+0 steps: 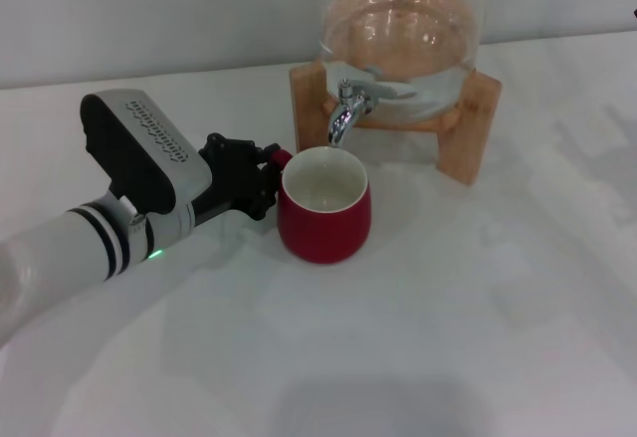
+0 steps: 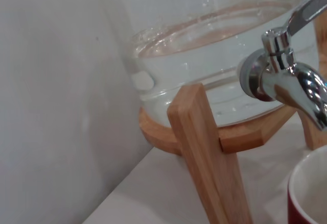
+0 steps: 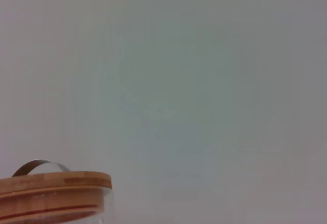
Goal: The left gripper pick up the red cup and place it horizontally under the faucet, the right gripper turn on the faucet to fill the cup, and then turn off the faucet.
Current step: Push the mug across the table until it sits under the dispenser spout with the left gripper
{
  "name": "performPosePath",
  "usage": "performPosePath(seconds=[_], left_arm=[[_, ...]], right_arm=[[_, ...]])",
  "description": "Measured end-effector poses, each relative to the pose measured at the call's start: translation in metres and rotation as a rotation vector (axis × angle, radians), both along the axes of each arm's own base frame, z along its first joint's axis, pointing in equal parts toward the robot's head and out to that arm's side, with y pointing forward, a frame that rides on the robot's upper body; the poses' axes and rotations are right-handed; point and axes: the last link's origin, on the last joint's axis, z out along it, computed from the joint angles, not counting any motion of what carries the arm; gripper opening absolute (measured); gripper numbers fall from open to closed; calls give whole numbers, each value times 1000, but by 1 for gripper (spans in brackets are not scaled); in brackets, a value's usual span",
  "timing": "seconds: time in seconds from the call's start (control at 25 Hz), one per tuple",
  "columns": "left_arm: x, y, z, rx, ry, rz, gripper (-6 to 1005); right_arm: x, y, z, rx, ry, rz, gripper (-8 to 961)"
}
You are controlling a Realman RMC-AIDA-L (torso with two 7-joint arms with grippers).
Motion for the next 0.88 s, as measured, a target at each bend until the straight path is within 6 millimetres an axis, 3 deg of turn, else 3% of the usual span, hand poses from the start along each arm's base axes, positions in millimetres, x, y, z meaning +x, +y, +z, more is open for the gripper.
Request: performPosePath(seconds=[0.88], left_arm=[[7,4,1,5,14,-34,110]], right_arm=[[0,1,-1,-5,-1,-2,868]])
